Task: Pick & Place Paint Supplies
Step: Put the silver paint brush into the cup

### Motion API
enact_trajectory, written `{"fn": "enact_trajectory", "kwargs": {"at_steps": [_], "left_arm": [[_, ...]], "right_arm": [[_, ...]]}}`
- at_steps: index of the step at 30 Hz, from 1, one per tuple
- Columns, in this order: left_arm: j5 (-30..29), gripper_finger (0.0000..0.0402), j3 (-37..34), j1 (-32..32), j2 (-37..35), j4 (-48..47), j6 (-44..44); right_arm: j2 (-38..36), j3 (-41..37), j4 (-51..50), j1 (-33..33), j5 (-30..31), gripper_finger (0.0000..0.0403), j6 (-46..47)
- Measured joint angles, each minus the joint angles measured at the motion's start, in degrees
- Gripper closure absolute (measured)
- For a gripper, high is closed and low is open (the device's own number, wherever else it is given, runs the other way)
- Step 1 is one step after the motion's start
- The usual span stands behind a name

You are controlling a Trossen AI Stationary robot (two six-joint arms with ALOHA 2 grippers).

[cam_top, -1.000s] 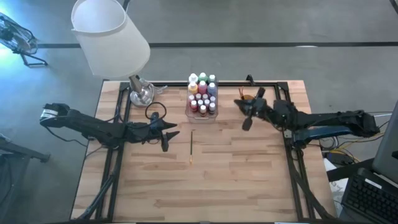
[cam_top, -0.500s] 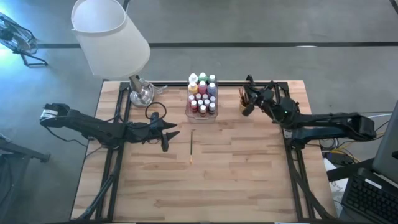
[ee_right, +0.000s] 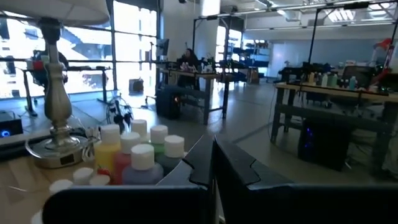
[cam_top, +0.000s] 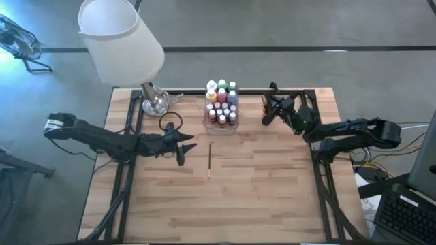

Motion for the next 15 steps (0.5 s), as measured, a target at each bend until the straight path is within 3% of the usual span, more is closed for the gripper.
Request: {"fn": "enact_trajectory", "kwargs": {"at_steps": [15], "left_arm": [[0.0,0.0218,0.0,0.0,0.0,0.0,0.0]], "right_arm": [[7.0,-0.1,-0.2,0.0,2.7,0.0395,-0.5]]}}
